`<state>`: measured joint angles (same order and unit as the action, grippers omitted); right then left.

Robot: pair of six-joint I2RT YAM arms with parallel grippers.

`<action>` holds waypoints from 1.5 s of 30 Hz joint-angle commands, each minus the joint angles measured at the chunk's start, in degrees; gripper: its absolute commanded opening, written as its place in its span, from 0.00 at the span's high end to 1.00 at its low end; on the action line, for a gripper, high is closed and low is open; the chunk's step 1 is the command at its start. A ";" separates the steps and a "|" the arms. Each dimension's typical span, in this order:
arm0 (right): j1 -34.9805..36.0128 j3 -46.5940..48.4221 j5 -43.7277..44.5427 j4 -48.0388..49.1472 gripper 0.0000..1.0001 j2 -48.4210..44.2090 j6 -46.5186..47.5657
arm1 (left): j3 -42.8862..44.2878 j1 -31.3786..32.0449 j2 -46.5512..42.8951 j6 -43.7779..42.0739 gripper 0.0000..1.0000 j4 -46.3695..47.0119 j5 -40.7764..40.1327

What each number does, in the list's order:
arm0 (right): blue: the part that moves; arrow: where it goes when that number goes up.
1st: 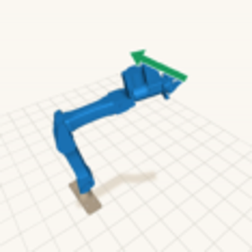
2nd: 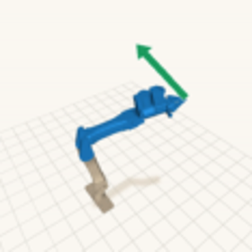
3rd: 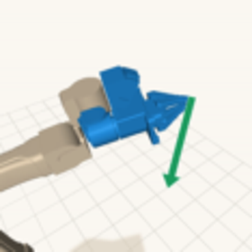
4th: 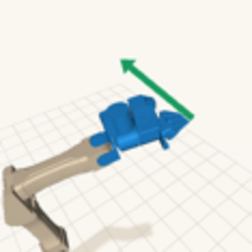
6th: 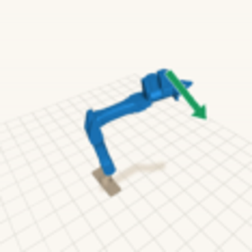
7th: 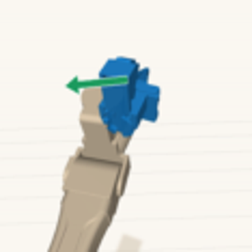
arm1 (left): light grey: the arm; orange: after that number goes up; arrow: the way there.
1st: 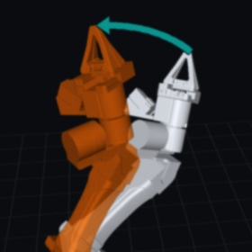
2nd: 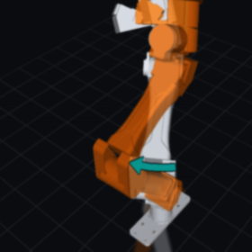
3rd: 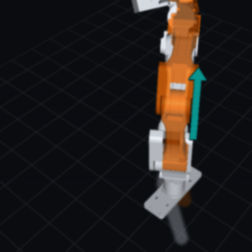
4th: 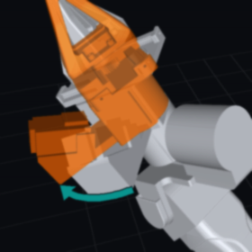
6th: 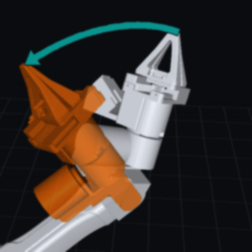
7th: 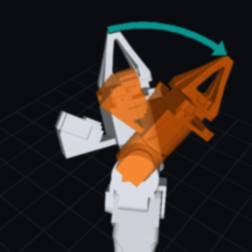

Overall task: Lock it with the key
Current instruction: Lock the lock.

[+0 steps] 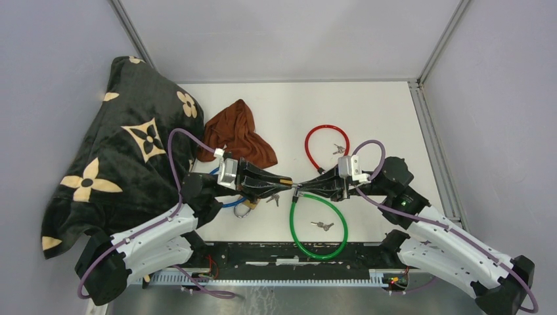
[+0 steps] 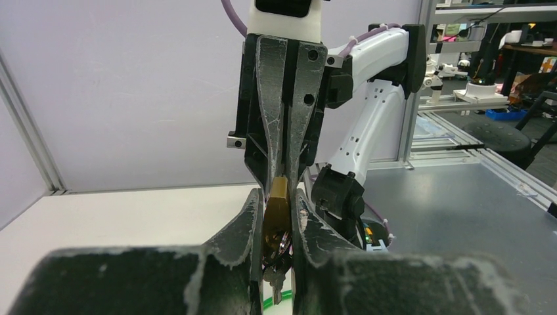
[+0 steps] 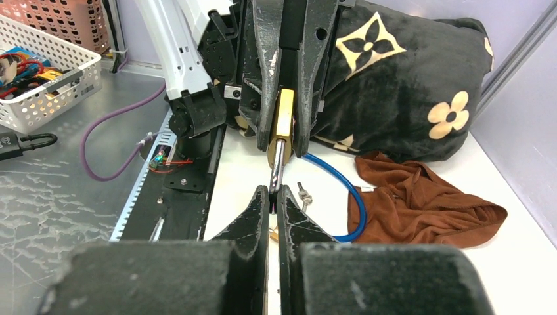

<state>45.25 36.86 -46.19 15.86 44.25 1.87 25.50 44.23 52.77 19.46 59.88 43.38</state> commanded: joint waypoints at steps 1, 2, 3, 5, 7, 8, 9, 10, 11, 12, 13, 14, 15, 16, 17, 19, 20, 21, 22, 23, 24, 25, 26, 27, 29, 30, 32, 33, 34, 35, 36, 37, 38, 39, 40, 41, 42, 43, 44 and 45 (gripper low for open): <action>2.03 2.23 -8.00 -3.82 1.00 0.16 0.15 | 0.98 -0.04 1.24 -7.07 0.98 -0.23 -7.20; 2.03 2.40 -7.45 -4.13 1.00 0.06 0.15 | 0.95 -0.13 1.25 -7.83 0.98 -0.43 -7.11; 1.99 2.42 -6.96 -4.26 1.00 0.01 0.15 | 0.96 -0.09 1.22 -8.25 0.98 -0.52 -7.20; 2.02 1.96 -6.85 -2.78 1.00 -0.06 -0.51 | 1.04 -0.15 1.12 -7.64 0.98 -0.28 -6.75; 2.01 1.39 -7.59 0.16 1.00 0.34 -1.77 | 0.90 -0.09 1.29 -6.40 0.98 0.49 -5.39; 2.02 1.21 -8.10 1.36 1.00 0.76 -3.51 | 0.87 -0.07 1.43 -5.36 0.98 0.58 -5.09; 2.02 1.19 -8.79 1.88 1.00 1.01 -3.97 | 0.86 -0.08 1.64 -4.87 0.98 0.59 -5.29; 2.03 1.28 -8.65 1.93 1.00 1.15 -4.14 | 0.87 -0.07 1.84 -4.84 0.98 0.53 -6.01; 1.99 1.28 -8.12 1.85 1.00 0.91 -4.20 | 0.91 -0.12 1.89 -5.03 0.98 0.32 -6.44; 1.99 1.16 -7.72 2.11 1.00 0.69 -3.99 | 1.07 -0.11 1.87 -5.10 0.98 0.11 -6.54; 2.02 1.03 -7.14 2.69 1.00 0.48 -4.12 | 1.17 -0.10 1.85 -4.67 0.98 -0.26 -6.48; 2.03 0.74 -6.69 4.15 1.00 0.27 -4.89 | 1.26 0.02 2.00 -3.39 0.98 -0.48 -6.43; 2.03 0.32 -6.18 6.44 1.00 0.29 -6.10 | 1.30 0.04 2.40 -1.24 0.98 -0.88 -7.09; 2.03 -0.47 -5.24 9.67 1.00 0.39 -7.83 | 1.31 0.16 2.79 1.23 0.98 -1.82 -8.02; 2.03 -0.92 -4.90 11.73 1.00 0.63 -8.78 | 1.19 0.30 3.35 2.98 0.98 -2.30 -8.52; 1.99 -1.15 -2.64 13.46 1.00 1.10 -9.45 | 0.79 0.77 3.79 4.86 0.98 -2.91 -9.98; 1.96 -1.28 -1.66 14.19 1.00 1.36 -9.48 | 0.93 1.11 3.79 5.64 0.98 -3.90 -10.86; 2.03 -1.51 -0.59 15.04 1.00 1.59 -9.72 | 1.08 1.28 3.83 6.75 0.98 -5.19 -11.59; 2.03 -1.67 0.31 15.77 1.00 1.84 -10.10 | 1.26 1.53 3.94 8.00 0.98 -7.13 -12.17; 2.03 -1.62 0.85 16.37 1.00 2.25 -10.33 | 1.30 1.69 4.17 9.33 0.98 -8.24 -12.45; 2.05 -1.62 1.34 16.80 1.00 2.70 -10.68 | 1.24 1.84 4.34 10.54 0.98 -8.88 -13.16; 2.03 -1.51 1.61 17.47 1.00 3.24 -11.12 | 1.21 2.09 4.55 11.49 0.98 -9.13 -14.32; 2.02 -1.34 1.70 17.59 1.00 3.77 -11.25 | 1.18 2.40 4.65 11.97 0.98 -9.12 -15.28; 1.98 -1.12 1.72 17.62 1.00 4.35 -11.49 | 1.14 2.82 4.69 12.10 0.98 -8.78 -15.81; 2.00 -0.71 1.66 17.68 1.00 5.30 -11.78 | 1.21 3.73 5.00 12.21 0.98 -8.39 -16.19; 2.03 -0.61 1.51 17.84 1.00 5.78 -11.84 | 1.36 4.06 5.24 12.37 0.98 -8.25 -16.21; 2.06 -0.48 1.15 18.77 1.00 6.67 -12.44 | 1.69 4.44 5.76 13.04 0.98 -8.16 -16.53; 2.11 -0.43 0.86 19.21 1.00 7.16 -12.79 | 1.82 4.60 6.09 13.38 0.98 -8.24 -16.56; 2.10 -0.39 0.61 19.78 1.00 7.76 -13.23 | 1.90 4.76 6.29 13.81 0.98 -8.55 -16.69; 2.18 -0.39 0.30 20.43 1.00 8.14 -13.78 | 1.97 4.98 6.48 14.25 0.98 -9.12 -16.89; 2.21 -0.45 0.21 21.07 1.00 8.54 -13.98 | 2.01 5.05 6.59 14.73 0.98 -9.72 -16.98; 2.18 -0.47 0.28 21.37 1.00 8.81 -14.20 | 1.95 5.15 6.71 15.11 0.98 -10.16 -17.13; 2.21 -0.47 0.48 21.36 1.00 9.05 -14.16 | 1.93 5.19 6.80 15.30 0.98 -10.29 -17.19; 2.18 -0.39 0.65 21.31 1.00 9.22 -14.01 | 1.85 5.25 6.91 15.34 0.98 -10.30 -17.18; 2.25 -0.26 0.60 21.33 1.00 9.47 -13.92 | 1.84 5.53 7.04 15.34 0.98 -10.31 -17.11; 2.29 -0.06 0.34 21.52 1.00 9.76 -14.06 | 1.84 5.61 7.18 15.42 0.98 -10.23 -17.03; 2.35 0.33 0.08 21.50 1.00 10.05 -14.09 | 1.84 5.75 7.46 15.43 0.98 -10.22 -17.09; 2.42 0.70 -0.27 21.29 1.00 10.39 -13.90 | 1.84 5.95 7.72 15.36 0.98 -10.16 -17.04; 2.46 1.06 -0.41 20.80 1.00 10.65 -13.67 | 1.91 5.96 7.96 15.34 0.98 -10.21 -17.02; 2.52 1.47 -0.69 19.97 1.00 10.94 -13.05 | 2.05 6.03 8.18 15.22 0.98 -10.28 -16.94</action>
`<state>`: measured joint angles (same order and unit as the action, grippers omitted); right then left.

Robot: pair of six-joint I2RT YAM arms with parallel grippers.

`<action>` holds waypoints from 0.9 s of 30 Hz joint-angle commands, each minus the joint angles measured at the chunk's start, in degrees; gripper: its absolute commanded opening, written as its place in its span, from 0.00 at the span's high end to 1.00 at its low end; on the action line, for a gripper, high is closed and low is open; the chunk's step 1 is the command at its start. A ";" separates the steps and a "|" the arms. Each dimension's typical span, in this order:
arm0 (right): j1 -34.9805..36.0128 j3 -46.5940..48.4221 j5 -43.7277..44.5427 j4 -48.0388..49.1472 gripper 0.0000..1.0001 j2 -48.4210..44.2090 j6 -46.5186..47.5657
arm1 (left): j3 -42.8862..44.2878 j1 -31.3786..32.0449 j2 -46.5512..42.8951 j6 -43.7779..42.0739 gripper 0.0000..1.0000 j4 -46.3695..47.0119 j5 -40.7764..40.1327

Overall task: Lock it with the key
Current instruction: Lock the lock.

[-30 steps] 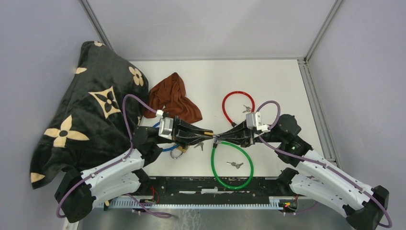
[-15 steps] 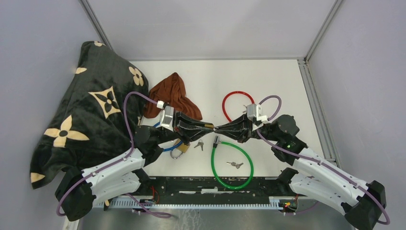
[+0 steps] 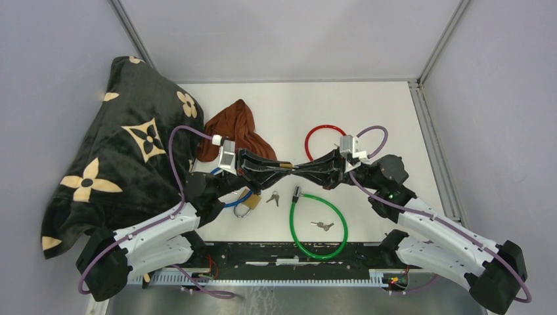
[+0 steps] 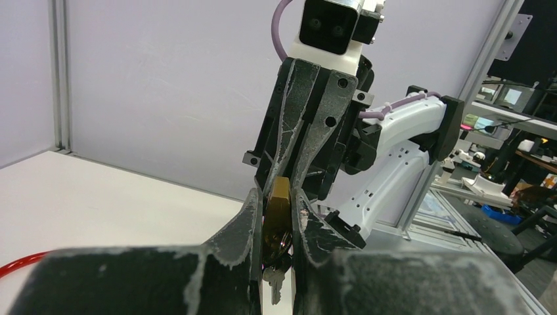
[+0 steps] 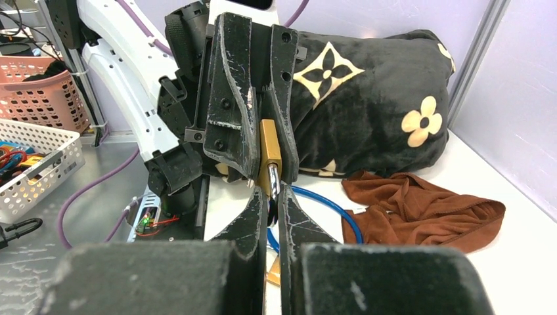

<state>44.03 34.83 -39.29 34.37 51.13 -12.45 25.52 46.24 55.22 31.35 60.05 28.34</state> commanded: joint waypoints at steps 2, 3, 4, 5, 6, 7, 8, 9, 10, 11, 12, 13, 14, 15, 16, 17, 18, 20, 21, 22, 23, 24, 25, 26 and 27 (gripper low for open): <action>3.76 4.77 -8.77 -2.32 1.00 4.69 3.99 | 2.35 3.91 5.95 2.58 0.98 -11.22 -1.80; 3.78 5.81 -9.71 -5.66 1.00 5.25 6.55 | 2.61 3.91 5.88 1.63 0.98 -12.17 -1.85; 3.86 7.39 -9.82 -10.85 1.00 5.83 10.09 | 2.87 3.94 5.79 0.66 0.98 -13.50 -2.09; 3.99 8.78 -9.59 -14.55 1.00 6.46 13.51 | 2.95 3.95 5.79 -0.16 0.98 -14.39 -2.40; 4.03 10.39 -9.43 -18.18 1.00 7.20 16.18 | 2.91 4.00 5.94 -0.98 0.98 -14.81 -3.01; 4.13 11.29 -9.32 -19.43 1.00 7.84 17.67 | 2.77 3.95 6.36 -1.32 0.98 -14.34 -3.90; 4.16 11.90 -9.23 -19.39 1.00 8.36 18.20 | 2.70 4.21 6.98 -1.42 0.98 -13.30 -4.50; 4.14 12.44 -9.23 -18.80 1.00 9.00 18.25 | 2.88 4.60 7.61 -1.96 0.98 -12.44 -4.60; 4.10 13.01 -9.00 -19.01 1.00 9.51 18.70 | 3.14 5.10 8.02 -2.64 0.98 -12.23 -4.19; 4.13 13.83 -8.53 -20.43 1.00 10.06 19.66 | 3.42 5.27 8.32 -2.88 0.98 -12.50 -3.50; 4.09 14.13 -8.19 -21.38 1.00 10.16 20.55 | 3.55 5.32 8.48 -2.69 0.98 -12.83 -2.92; 4.13 13.98 -8.00 -21.34 1.00 10.08 20.91 | 3.58 5.23 8.40 -2.58 0.98 -12.84 -3.21; 4.13 13.74 -7.80 -20.72 1.00 9.73 20.89 | 3.25 5.30 8.35 -2.05 0.98 -12.09 -3.60; 4.13 13.69 -8.41 -19.80 1.00 9.75 20.44 | 2.72 5.27 8.45 -1.06 0.98 -10.71 -3.68; 4.15 13.84 -8.83 -18.90 1.00 9.93 20.00 | 2.25 5.44 8.60 -0.51 0.98 -9.62 -3.58; 4.15 13.94 -9.50 -18.31 1.00 10.09 19.53 | 2.10 5.79 8.60 -0.65 0.98 -9.08 -3.60; 4.13 14.18 -10.13 -18.10 1.00 10.40 19.40 | 2.13 6.00 8.52 -0.94 0.98 -9.00 -3.64; 4.13 14.22 -10.31 -18.31 1.00 10.37 19.56 | 2.20 5.96 7.83 -1.62 0.98 -9.60 -3.88; 4.13 14.13 -10.20 -18.36 1.00 10.09 19.50 | 1.92 5.97 7.49 -1.94 0.98 -9.76 -4.07; 4.13 13.96 -9.75 -18.22 1.00 9.76 19.18 | 1.65 5.97 7.19 -2.03 0.98 -9.71 -4.41; 4.13 13.79 -9.44 -18.68 1.00 9.42 19.32 | 1.31 5.92 6.69 -2.57 0.98 -9.74 -4.91; 4.00 13.71 -9.06 -20.33 1.00 8.83 20.11 | 0.84 5.85 5.98 -3.55 0.98 -10.00 -5.78; 3.96 13.42 -8.40 -21.90 1.00 8.07 21.41 | 0.44 5.50 5.07 -5.06 0.98 -10.66 -6.75; 3.76 12.88 -8.11 -23.75 0.97 6.96 22.38 | -0.04 4.92 3.82 -6.89 0.98 -11.23 -7.58; 3.55 12.66 -7.68 -25.82 0.91 5.81 23.81 | -0.62 4.27 2.52 -9.10 0.98 -11.64 -8.16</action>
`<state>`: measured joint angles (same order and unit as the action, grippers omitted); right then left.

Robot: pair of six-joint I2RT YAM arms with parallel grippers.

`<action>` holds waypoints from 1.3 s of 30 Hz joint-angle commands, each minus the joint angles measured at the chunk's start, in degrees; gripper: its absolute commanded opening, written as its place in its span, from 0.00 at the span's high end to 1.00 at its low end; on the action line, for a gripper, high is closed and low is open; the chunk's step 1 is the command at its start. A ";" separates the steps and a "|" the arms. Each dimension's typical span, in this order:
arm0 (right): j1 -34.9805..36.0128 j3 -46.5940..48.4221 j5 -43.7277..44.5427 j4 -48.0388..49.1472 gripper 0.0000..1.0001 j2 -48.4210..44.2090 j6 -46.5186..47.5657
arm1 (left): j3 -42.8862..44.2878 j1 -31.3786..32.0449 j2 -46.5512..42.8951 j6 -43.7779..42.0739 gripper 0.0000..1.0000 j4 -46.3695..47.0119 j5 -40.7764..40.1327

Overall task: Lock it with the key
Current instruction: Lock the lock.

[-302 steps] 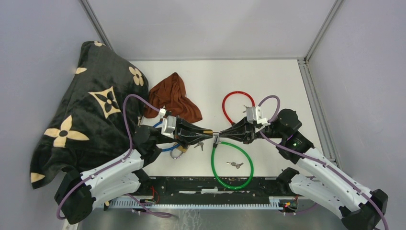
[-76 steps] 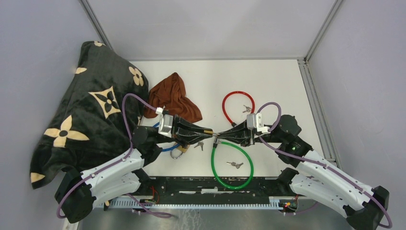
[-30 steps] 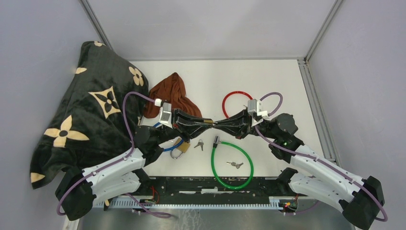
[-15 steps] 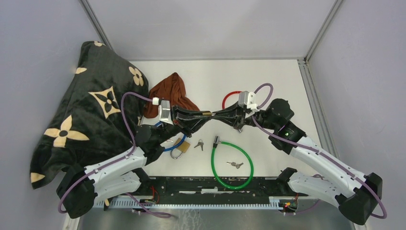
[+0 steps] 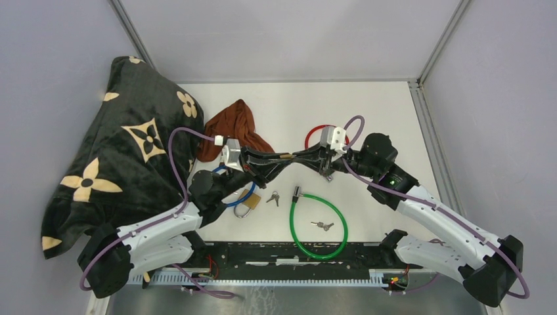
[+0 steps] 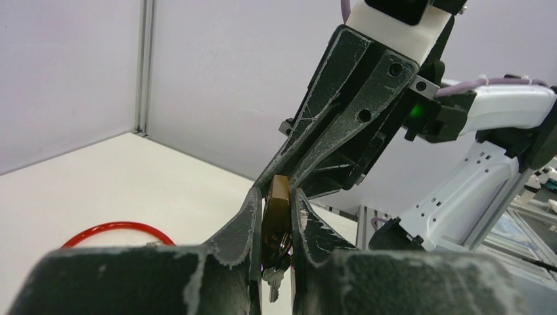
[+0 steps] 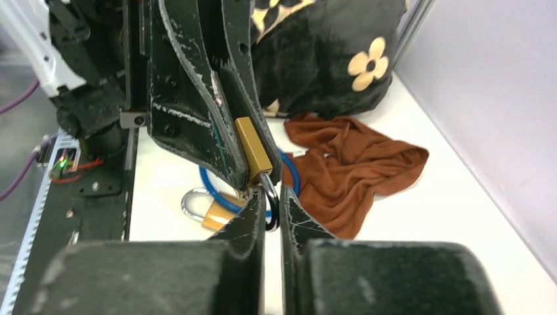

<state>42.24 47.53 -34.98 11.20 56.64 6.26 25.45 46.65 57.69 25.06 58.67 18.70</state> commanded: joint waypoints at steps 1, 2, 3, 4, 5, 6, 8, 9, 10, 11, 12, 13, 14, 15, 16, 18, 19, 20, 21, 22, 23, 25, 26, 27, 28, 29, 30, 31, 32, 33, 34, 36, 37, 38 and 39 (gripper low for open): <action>5.12 -0.14 -11.02 -5.09 0.87 -0.78 5.98 | -1.06 3.15 -1.32 -4.25 0.98 -10.40 0.94; 4.93 -0.31 -10.07 -7.06 0.81 -2.03 7.08 | -1.44 2.33 -2.46 -5.03 0.98 -10.62 0.72; 4.71 -0.40 -8.81 -9.71 0.76 -3.01 8.44 | -1.60 1.51 -3.41 -5.69 0.98 -10.89 1.04; 4.39 -0.62 -7.38 -11.79 0.70 -4.10 9.02 | -1.75 0.77 -4.29 -6.37 0.98 -11.24 1.98; 4.11 -0.76 -6.41 -13.94 0.67 -4.76 9.95 | -1.91 0.36 -5.12 -7.19 0.98 -11.70 2.94; 3.65 -0.85 -5.59 -15.85 0.63 -5.40 10.69 | -2.06 0.03 -5.95 -7.83 0.98 -12.51 3.64; 3.08 -0.86 -5.01 -18.88 0.56 -5.92 11.86 | -2.44 -0.58 -7.11 -8.65 0.98 -14.08 4.22; 2.95 -0.86 -4.61 -19.86 0.53 -5.97 12.09 | -2.81 -0.88 -7.68 -9.03 0.98 -14.41 4.66; 2.76 -0.98 -4.08 -20.40 0.51 -5.96 12.04 | -3.32 -1.13 -8.02 -9.74 0.98 -14.41 5.13; 2.76 -1.12 -4.04 -20.71 0.48 -5.90 12.10 | -3.81 -1.20 -8.54 -10.94 0.98 -14.02 5.70; 2.70 -1.12 -4.36 -20.88 0.46 -5.70 12.27 | -4.43 -1.21 -8.88 -12.62 0.98 -13.39 6.07; 2.67 -1.06 -4.51 -21.10 0.44 -5.46 12.28 | -5.14 -1.21 -9.33 -15.03 0.98 -12.58 6.28; 2.62 -0.88 -4.05 -21.36 0.43 -5.32 12.24 | -5.74 -1.21 -9.64 -17.71 0.98 -11.90 6.34; 2.52 -0.86 -3.00 -21.37 0.42 -5.31 11.96 | -6.54 -1.25 -9.86 -21.34 0.98 -11.34 6.47; 2.33 -1.01 -1.81 -21.25 0.41 -5.40 11.73 | -7.13 -1.30 -10.14 -25.49 0.98 -10.87 6.53; 1.90 -1.95 0.87 -20.52 0.41 -5.66 11.32 | -7.83 -1.36 -10.52 -31.39 0.98 -9.31 5.95; 1.83 -2.79 2.04 -19.63 0.41 -5.84 11.39 | -7.87 -1.45 -10.56 -33.20 0.98 -8.90 6.00; 1.85 -4.02 2.99 -17.66 0.41 -6.11 11.34 | -7.95 -1.55 -10.73 -34.51 0.98 -8.32 6.63; 1.87 -5.15 3.29 -15.68 0.41 -6.16 11.24 | -8.04 -1.62 -10.97 -35.07 0.98 -7.88 7.78; 1.92 -6.35 2.50 -13.22 0.40 -6.02 11.23 | -7.98 -1.63 -11.08 -34.64 0.98 -7.72 9.24; 1.87 -6.92 0.92 -11.75 0.40 -5.63 11.08 | -7.74 -1.61 -11.23 -32.88 0.98 -7.82 10.36; 1.83 -6.98 -1.88 -7.52 0.40 -4.04 10.21 | -7.32 -1.65 -11.28 -27.50 0.98 -9.07 12.21; 1.86 -6.53 -2.58 -6.95 0.40 -3.06 9.80 | -7.27 -1.57 -11.35 -25.74 0.98 -9.59 13.03; 1.82 -5.88 -2.87 -6.81 0.40 -1.95 9.60 | -7.33 -1.64 -11.46 -25.30 0.98 -9.89 13.59; 1.85 -5.35 -3.38 -6.89 0.40 -1.12 9.56 | -7.34 -1.58 -11.50 -23.70 0.98 -10.16 13.79; 1.88 -4.92 -4.21 -7.05 0.40 -0.26 9.56 | -7.30 -1.68 -11.66 -23.18 0.98 -10.30 13.71; 1.85 -4.73 -5.13 -6.94 0.40 0.26 9.51 | -7.15 -1.79 -11.68 -22.80 0.98 -10.61 13.32; 1.87 -4.64 -5.96 -6.55 0.41 0.60 9.39 | -7.00 -1.76 -11.80 -22.46 0.98 -11.16 12.89; 1.88 -4.63 -6.49 -6.23 0.43 0.83 9.15 | -6.88 -1.93 -11.79 -22.04 0.98 -11.55 12.78; 1.88 -4.64 -7.05 -5.59 0.46 1.04 8.78 | -6.83 -2.00 -11.83 -21.61 0.98 -11.67 12.85; 1.83 -4.64 -7.76 -5.06 0.52 1.38 8.48 | -6.75 -1.99 -11.75 -21.18 0.98 -11.66 12.97; 1.86 -4.73 -9.69 -3.58 0.60 1.95 7.21 | -6.73 -1.95 -11.56 -20.59 0.98 -11.36 13.20; 1.88 -4.73 -10.40 -3.15 0.60 2.29 6.63 | -6.78 -1.92 -11.39 -20.31 0.98 -11.31 13.21; 1.82 -4.57 -11.07 -2.81 0.59 2.62 6.13 | -6.81 -1.97 -11.30 -20.04 0.98 -11.41 13.16; 1.85 -4.55 -11.55 -2.35 0.56 2.76 5.74 | -6.75 -1.95 -11.21 -19.78 0.98 -11.72 13.08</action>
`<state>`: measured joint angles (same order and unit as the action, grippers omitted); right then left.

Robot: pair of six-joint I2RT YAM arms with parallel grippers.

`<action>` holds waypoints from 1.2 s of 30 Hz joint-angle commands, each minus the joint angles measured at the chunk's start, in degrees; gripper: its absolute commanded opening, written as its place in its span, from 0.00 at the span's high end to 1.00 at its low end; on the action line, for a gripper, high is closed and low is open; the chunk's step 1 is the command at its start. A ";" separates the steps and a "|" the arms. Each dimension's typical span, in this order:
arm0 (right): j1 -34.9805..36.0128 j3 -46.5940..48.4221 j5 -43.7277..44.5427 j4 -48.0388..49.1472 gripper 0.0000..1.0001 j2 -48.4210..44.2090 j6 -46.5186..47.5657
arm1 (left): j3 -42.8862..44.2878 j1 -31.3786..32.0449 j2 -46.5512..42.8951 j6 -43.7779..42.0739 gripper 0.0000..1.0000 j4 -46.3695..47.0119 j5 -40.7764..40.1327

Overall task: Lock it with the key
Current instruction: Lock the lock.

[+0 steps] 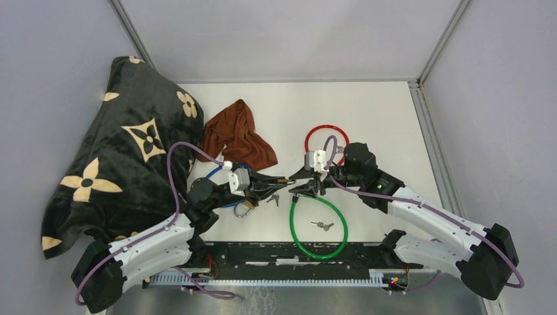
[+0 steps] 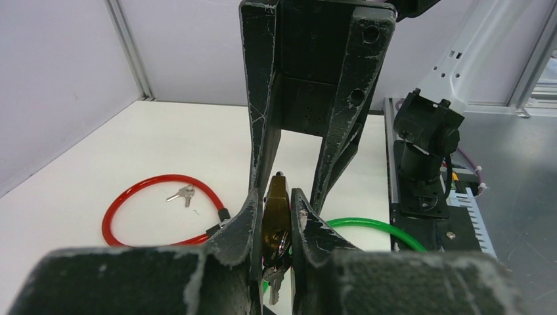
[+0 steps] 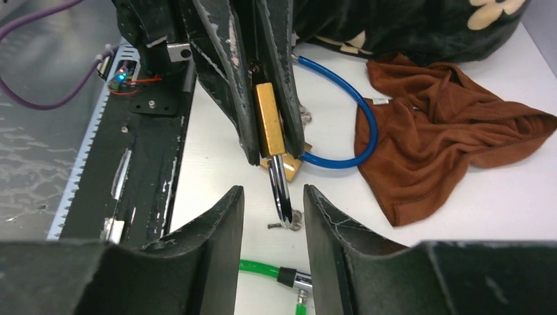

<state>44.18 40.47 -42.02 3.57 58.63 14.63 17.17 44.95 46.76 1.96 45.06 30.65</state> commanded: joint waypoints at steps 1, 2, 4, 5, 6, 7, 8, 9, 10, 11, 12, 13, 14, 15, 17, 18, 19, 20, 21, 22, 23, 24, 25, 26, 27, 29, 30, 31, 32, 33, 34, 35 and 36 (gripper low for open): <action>-0.08 2.43 -4.69 5.61 0.56 0.86 -2.97 | 1.55 -0.22 -0.16 3.77 0.98 1.61 0.94; -0.07 2.38 -4.88 5.86 0.57 0.94 -3.15 | 1.55 -0.27 -0.09 4.26 0.98 1.54 0.85; -0.06 2.04 -5.09 6.85 0.72 1.09 -3.98 | 1.64 -0.22 0.03 4.84 0.98 1.65 0.89; -0.11 1.92 -5.16 7.42 0.86 1.20 -4.44 | 1.64 -0.26 0.05 5.06 0.98 1.72 0.99; -0.06 1.98 -5.38 7.49 0.95 1.31 -4.68 | 1.71 -0.23 0.15 5.15 0.98 1.66 0.99; -0.14 2.07 -5.54 7.43 1.00 1.32 -4.89 | 1.79 -0.21 0.17 5.19 0.98 1.31 1.03; -0.10 2.07 -5.53 7.57 1.00 1.18 -5.40 | 1.81 -0.21 0.17 4.79 0.98 0.76 0.81; -0.13 2.11 -4.91 7.49 1.00 0.91 -6.17 | 1.69 -0.21 0.06 4.16 0.97 0.07 0.32; -0.23 2.24 -3.70 6.99 1.00 0.59 -6.74 | 1.49 -0.21 -0.08 3.24 0.90 -0.73 -0.57; -0.33 2.31 -2.66 6.22 1.00 0.21 -7.38 | 1.09 -0.27 -0.40 1.58 0.67 -1.45 -1.47; -0.56 2.48 -1.94 5.31 1.00 0.01 -8.01 | 0.59 -0.22 -0.70 -1.74 0.42 -2.03 -2.20; -0.73 2.63 -1.32 4.38 1.00 -0.14 -8.73 | 0.25 -0.28 -1.23 -5.58 0.18 -2.95 -2.77; -0.79 2.73 -0.71 3.50 1.00 -0.18 -9.60 | 0.08 -0.41 -1.78 -10.40 0.03 -4.12 -3.57; -0.81 2.77 -0.16 2.64 1.00 -0.12 -10.29 | -0.01 -0.41 -2.51 -15.34 0.01 -5.69 -4.31; -0.78 2.40 0.50 2.05 1.00 -0.03 -12.21 | 0.01 -0.39 -4.04 -27.65 0.00 -9.84 -4.45; -0.78 1.98 0.59 2.24 1.00 0.07 -13.23 | -0.09 -0.39 -4.99 -34.08 0.00 -12.30 -4.00; -0.79 1.62 0.67 2.82 1.00 0.29 -14.21 | -0.19 -0.39 -5.81 -39.67 0.00 -14.44 -3.39; -0.73 1.23 0.79 3.24 1.00 0.61 -14.54 | -0.16 -0.42 -6.71 -45.03 0.00 -17.14 -2.41; -0.81 1.04 0.79 3.49 1.00 0.98 -16.26 | 0.06 -0.39 -7.73 -48.96 0.00 -19.74 -1.02; -0.77 0.86 0.71 3.87 1.00 1.20 -16.71 | 0.25 -0.41 -8.75 -52.08 0.00 -21.59 0.37; -0.77 0.76 0.53 4.29 1.00 1.49 -17.21 | 0.36 -0.44 -9.81 -53.77 0.00 -22.68 1.54; -0.77 0.90 0.52 4.41 1.00 1.81 -17.56 | 0.66 -0.39 -10.64 -54.56 0.01 -23.35 2.22; -0.81 1.37 0.54 4.34 1.00 2.25 -18.15 | 1.32 -0.39 -11.59 -54.75 0.02 -24.42 2.57; -0.77 2.04 0.58 3.59 1.00 2.76 -18.48 | 2.19 -0.39 -12.20 -54.43 0.04 -25.89 2.60; -0.87 3.09 1.09 2.43 1.00 3.40 -18.82 | 3.28 -0.41 -12.68 -53.40 0.06 -27.52 2.22; -1.08 4.62 3.64 0.46 1.00 4.26 -20.21 | 5.14 -0.40 -14.02 -54.56 0.11 -34.04 1.81; -1.37 5.29 4.31 -0.14 1.00 4.79 -21.40 | 4.97 -0.42 -14.92 -58.29 0.14 -36.98 2.00; -1.72 5.78 4.82 -0.34 1.00 5.16 -22.81 | 4.22 -0.39 -16.14 -64.81 0.16 -39.01 2.08; -2.03 6.14 6.03 -0.32 1.00 5.50 -25.23 | 2.69 -0.43 -17.26 -70.18 0.17 -39.40 2.02; -2.32 6.36 7.76 -0.24 1.00 5.82 -27.94 | 0.63 -0.42 -18.48 -75.80 0.17 -37.89 2.15; -2.40 6.42 9.41 -0.08 1.00 6.04 -30.18 | -1.78 -0.44 -19.24 -80.64 0.15 -34.27 2.55; -2.37 6.07 10.48 0.89 1.00 6.03 -32.98 | -4.38 -0.43 -19.33 -85.76 0.13 -29.49 3.57; -2.35 5.01 10.43 3.15 1.00 5.97 -35.41 | -6.26 -0.37 -18.14 -89.94 0.12 -24.03 4.44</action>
<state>42.24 43.53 -36.62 2.00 64.82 -9.58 16.91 44.69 28.51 -64.40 12.78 32.01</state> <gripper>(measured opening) 0.022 0.860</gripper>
